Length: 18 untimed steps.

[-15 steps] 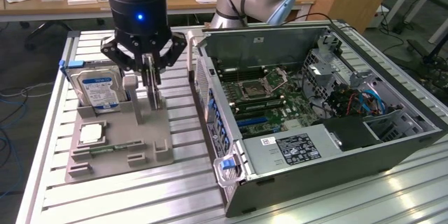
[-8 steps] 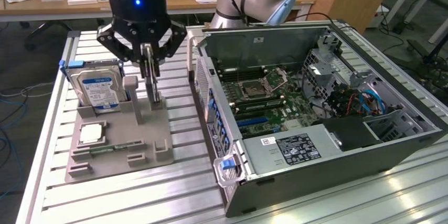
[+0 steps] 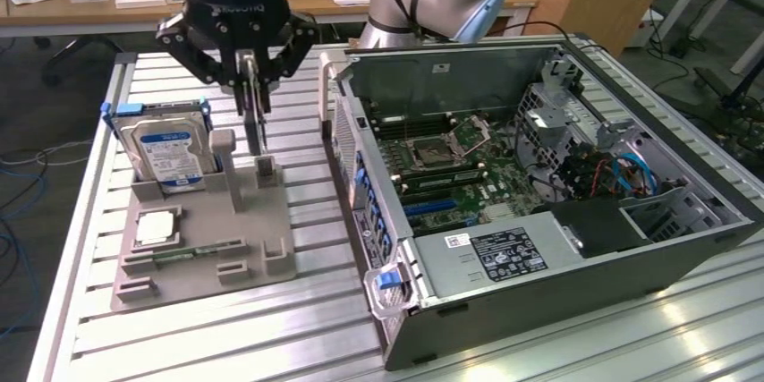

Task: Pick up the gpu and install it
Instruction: 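Pick up the gpu and move the gpu toward the slot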

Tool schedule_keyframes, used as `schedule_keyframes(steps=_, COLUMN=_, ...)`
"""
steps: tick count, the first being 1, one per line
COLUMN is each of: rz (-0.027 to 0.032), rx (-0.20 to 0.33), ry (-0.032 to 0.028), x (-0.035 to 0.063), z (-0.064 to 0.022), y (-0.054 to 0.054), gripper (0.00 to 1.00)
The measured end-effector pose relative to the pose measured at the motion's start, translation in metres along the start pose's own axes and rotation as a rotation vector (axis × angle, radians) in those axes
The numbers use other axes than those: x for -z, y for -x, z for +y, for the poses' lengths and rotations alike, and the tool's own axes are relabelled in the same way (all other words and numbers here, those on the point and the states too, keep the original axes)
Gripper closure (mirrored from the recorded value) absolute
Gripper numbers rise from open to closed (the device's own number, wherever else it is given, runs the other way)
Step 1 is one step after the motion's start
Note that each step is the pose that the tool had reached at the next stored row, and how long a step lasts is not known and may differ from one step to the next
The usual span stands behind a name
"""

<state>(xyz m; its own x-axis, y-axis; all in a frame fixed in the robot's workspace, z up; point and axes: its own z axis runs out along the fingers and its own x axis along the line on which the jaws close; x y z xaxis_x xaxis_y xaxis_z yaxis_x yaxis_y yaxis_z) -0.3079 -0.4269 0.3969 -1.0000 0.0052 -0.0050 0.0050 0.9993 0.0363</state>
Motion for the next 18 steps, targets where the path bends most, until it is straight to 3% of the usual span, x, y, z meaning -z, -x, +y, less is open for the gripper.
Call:
schedule_keyframes(steps=10, rz=0.0001, rx=0.000, ry=-0.0001, x=0.0307, z=0.0011, y=0.000, gripper=0.72)
schedule_keyframes(steps=18, rz=0.0000, rx=0.000, ry=0.0000, x=0.0314, z=0.0011, y=0.000, gripper=0.72)
